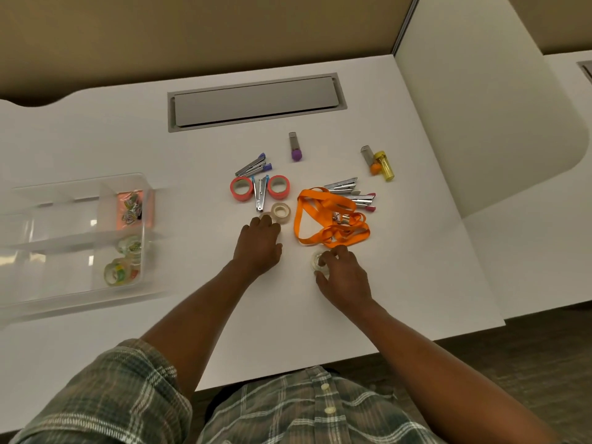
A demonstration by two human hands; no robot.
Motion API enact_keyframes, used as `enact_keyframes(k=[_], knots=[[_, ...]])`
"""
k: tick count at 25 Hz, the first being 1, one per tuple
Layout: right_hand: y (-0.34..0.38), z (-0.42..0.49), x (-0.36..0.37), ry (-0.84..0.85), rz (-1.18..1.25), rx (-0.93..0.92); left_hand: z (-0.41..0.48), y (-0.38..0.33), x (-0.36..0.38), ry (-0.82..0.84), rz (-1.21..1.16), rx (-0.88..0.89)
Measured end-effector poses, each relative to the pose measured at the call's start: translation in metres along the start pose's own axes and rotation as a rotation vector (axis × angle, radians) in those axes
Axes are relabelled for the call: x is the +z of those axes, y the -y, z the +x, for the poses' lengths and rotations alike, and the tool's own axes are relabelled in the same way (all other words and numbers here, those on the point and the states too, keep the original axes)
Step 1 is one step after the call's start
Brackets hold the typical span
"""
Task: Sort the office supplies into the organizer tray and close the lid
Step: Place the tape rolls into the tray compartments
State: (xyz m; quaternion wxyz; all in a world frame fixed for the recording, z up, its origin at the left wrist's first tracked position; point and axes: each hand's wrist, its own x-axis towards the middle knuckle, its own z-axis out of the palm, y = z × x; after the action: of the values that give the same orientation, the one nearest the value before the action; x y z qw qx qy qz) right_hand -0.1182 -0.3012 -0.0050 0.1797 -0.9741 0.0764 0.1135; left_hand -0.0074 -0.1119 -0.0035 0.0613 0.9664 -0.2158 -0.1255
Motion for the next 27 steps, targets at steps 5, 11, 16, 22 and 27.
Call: enact_keyframes(k=[5, 11, 16, 22, 27], knots=[[0.029, 0.007, 0.002, 0.001, 0.258, 0.017, -0.032, 0.010, -0.001, -0.067, -0.047, 0.014], [0.078, 0.021, 0.014, 0.012, 0.392, 0.036, -0.061, 0.038, -0.018, -0.174, -0.285, -0.087], [0.127, 0.033, 0.022, 0.005, 0.454, 0.029, -0.077, 0.076, -0.038, -0.302, -0.443, -0.207], [0.205, 0.043, 0.028, -0.012, 0.481, -0.153, -0.106, 0.141, -0.064, -0.490, -0.529, -0.323], [0.279, 0.050, 0.039, 0.019, 0.447, -0.320, -0.146, 0.205, -0.073, -0.558, -0.528, -0.512]])
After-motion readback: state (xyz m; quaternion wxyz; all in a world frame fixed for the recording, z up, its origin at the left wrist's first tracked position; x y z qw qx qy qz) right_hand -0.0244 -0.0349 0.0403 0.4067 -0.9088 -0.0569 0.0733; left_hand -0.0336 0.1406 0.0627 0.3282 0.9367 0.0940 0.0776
